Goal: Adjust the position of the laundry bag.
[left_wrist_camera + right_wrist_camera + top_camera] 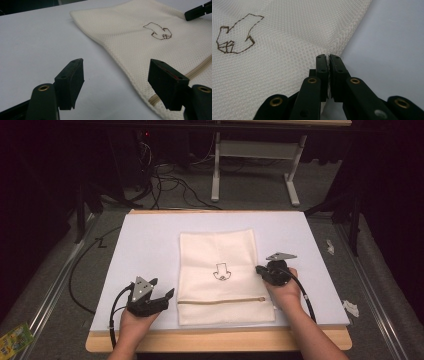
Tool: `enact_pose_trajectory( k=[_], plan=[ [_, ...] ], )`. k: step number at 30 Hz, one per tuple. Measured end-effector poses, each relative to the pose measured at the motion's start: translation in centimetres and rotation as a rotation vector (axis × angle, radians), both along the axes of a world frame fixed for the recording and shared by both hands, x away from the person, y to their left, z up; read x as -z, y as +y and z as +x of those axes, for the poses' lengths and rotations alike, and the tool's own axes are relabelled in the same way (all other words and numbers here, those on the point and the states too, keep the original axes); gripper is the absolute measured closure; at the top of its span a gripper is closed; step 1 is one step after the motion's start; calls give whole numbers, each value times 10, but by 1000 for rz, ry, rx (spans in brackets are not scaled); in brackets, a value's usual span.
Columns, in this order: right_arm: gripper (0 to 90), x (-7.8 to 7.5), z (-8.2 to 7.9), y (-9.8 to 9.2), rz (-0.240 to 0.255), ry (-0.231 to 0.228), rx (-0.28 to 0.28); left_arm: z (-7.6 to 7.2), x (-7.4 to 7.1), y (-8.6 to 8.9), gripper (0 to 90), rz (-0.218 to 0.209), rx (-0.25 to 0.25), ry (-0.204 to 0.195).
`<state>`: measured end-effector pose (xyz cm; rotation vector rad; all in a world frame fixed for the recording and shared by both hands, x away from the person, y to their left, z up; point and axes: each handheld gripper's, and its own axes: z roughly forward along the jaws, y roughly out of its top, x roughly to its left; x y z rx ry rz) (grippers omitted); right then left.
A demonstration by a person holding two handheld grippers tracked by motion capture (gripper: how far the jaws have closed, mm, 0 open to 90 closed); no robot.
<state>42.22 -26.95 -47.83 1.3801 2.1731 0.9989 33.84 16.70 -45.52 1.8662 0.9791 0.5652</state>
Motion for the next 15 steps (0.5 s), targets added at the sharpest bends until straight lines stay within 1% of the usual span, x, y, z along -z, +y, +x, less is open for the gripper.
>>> enact_pose_trajectory(
  k=[1,3,4,5,6,7,9,10,11,12,13,14,15],
  plan=[
    [877,0,0,0,0,0,0,1,0,0,297,3,-1,2],
    [875,-1,1,-10,-1,1,24,1,0,1,297,-3,-1,4],
    [874,-1,1,-14,-11,-4,34,2,0,1,297,-6,2,7],
    [873,-2,1,-22,-25,-19,60,2,0,1,299,-4,4,9],
    [871,-2,1,-26,-26,-25,68,2,0,1,300,-3,6,10],
    [868,-1,2,-32,-20,-20,73,2,1,1,300,-1,7,10],
    [862,-1,3,-37,-18,-14,81,2,1,0,300,-1,8,12],
    [863,-1,3,-40,-20,-17,94,2,2,-1,300,1,10,14],
    [863,-1,3,-40,-20,-17,94,2,2,-1,300,1,10,14],
    [865,-2,2,-44,-28,-33,122,2,2,-2,300,0,10,13],
    [865,-2,2,-44,-28,-33,122,2,1,-2,300,2,11,12],
    [864,-4,2,-50,-15,-31,136,2,1,-2,300,0,13,10],
    [864,-4,2,-50,-15,-31,136,2,1,-2,300,1,15,9]
  ],
)
